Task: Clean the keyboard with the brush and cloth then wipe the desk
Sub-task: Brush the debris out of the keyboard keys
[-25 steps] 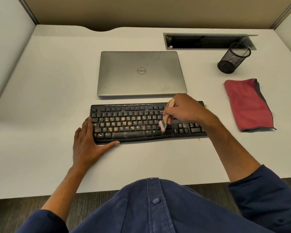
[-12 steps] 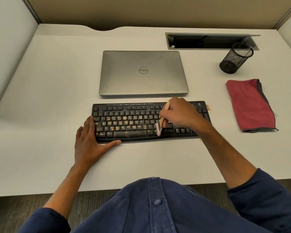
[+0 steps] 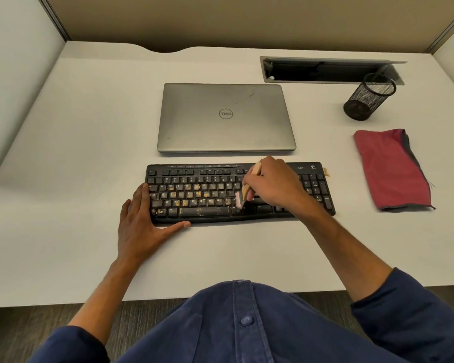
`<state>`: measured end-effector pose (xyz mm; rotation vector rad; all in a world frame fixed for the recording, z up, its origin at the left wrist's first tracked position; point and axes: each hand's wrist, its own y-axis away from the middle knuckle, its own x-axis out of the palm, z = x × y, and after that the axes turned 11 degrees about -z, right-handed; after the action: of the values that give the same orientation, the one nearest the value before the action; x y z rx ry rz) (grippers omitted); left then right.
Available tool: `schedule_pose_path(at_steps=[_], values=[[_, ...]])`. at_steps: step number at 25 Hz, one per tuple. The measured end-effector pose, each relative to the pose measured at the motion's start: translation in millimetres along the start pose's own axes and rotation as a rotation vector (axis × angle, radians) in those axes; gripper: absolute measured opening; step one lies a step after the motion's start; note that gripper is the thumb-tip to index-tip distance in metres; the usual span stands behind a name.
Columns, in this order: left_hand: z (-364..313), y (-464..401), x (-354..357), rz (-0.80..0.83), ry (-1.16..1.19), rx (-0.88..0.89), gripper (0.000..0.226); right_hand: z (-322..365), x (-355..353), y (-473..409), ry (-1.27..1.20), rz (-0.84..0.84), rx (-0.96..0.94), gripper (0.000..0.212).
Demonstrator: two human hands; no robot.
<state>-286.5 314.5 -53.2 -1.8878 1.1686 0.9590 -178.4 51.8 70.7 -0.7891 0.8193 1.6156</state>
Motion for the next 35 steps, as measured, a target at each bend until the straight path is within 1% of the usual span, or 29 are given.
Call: schedule_pose_path(at_steps=[2,3,6,7,10,13,14,17,18,20,21,24,27,28,31,34,35], values=[[0.4,0.7,0.2,-0.001,-0.002,-0.009,0.129,3.0,0.7,1.1,0.027,0.085,-0.018,0.024],[0.6,0.8,0.6,0.001,-0.002,-0.008,0.129,4.3,0.0,0.9,0.016,0.080,-0.015,0.023],[1.4,-0.1,1.0,0.007,0.000,0.002,0.128,8.1,3.6,1.6,-0.058,-0.070,0.001,0.023],[1.3,-0.2,1.3,0.003,0.001,0.002,0.128,9.3,6.4,3.3,-0.058,-0.062,-0.007,0.023],[2.4,0.2,1.6,0.010,0.007,-0.003,0.128,14.2,11.3,9.7,0.019,0.030,-0.059,0.024],[4.0,0.1,1.4,0.014,0.014,0.006,0.127,16.7,8.9,6.9,0.016,-0.063,-0.038,0.026],[4.3,0.0,1.4,0.012,0.014,0.008,0.127,17.5,9.4,6.5,0.031,-0.067,-0.041,0.026],[5.6,0.1,1.3,0.006,0.010,0.015,0.127,19.2,12.7,9.8,0.075,0.013,-0.061,0.025],[6.2,0.0,1.4,0.006,0.012,0.023,0.126,19.4,13.7,10.9,0.060,-0.010,-0.051,0.026],[6.5,-0.8,2.2,0.006,0.014,0.036,0.127,17.7,14.8,11.1,-0.001,-0.107,-0.017,0.026],[7.1,-0.8,3.0,0.006,0.011,0.035,0.127,17.4,15.2,11.4,-0.021,-0.122,-0.007,0.025],[7.4,0.4,2.2,0.008,0.000,0.028,0.128,20.2,17.7,15.3,0.009,-0.035,-0.028,0.026],[6.9,-0.4,2.3,0.008,-0.002,0.035,0.129,20.2,19.4,15.6,-0.033,-0.124,-0.025,0.026],[7.3,-0.4,2.7,0.006,-0.003,0.037,0.129,19.8,19.9,15.0,-0.032,-0.126,-0.026,0.026],[8.9,-0.6,3.8,0.006,0.000,0.041,0.128,20.5,20.9,15.1,0.010,-0.038,-0.046,0.026],[8.9,-1.0,4.9,0.003,0.004,0.047,0.129,19.6,21.5,15.7,-0.030,-0.117,-0.046,0.028],[8.7,-1.2,5.1,0.004,0.002,0.046,0.128,19.4,21.4,16.1,-0.028,-0.100,-0.051,0.028]])
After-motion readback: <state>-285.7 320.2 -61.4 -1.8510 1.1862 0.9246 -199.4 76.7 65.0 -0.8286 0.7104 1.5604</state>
